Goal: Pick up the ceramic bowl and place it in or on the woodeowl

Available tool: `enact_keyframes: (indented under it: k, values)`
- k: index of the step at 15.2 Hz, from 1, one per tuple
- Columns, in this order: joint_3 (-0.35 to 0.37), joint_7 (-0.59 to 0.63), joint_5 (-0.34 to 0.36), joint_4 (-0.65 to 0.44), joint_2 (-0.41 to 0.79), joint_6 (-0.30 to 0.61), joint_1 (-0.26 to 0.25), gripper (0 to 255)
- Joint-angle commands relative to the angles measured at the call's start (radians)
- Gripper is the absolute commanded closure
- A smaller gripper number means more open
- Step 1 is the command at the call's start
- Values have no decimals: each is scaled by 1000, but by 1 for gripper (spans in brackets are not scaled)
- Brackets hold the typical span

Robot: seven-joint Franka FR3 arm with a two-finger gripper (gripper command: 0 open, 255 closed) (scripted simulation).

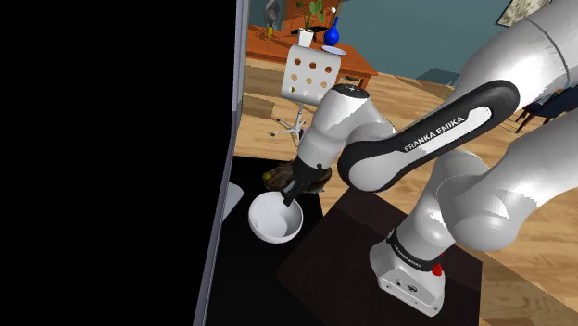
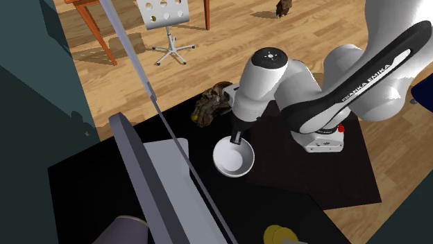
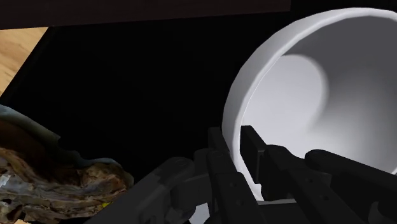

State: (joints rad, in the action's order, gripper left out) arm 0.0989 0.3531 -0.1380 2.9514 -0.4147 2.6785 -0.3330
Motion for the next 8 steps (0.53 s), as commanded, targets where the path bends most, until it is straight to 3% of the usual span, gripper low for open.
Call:
enact_keyframes:
  k: [1,7,8]
  values:
    - [0,3,3,-6,-38,-44,1,255]
    - [-1,9,12,-32,-121,-154,6,255]
    - [-26,-22,24,-35,-122,-159,25,255]
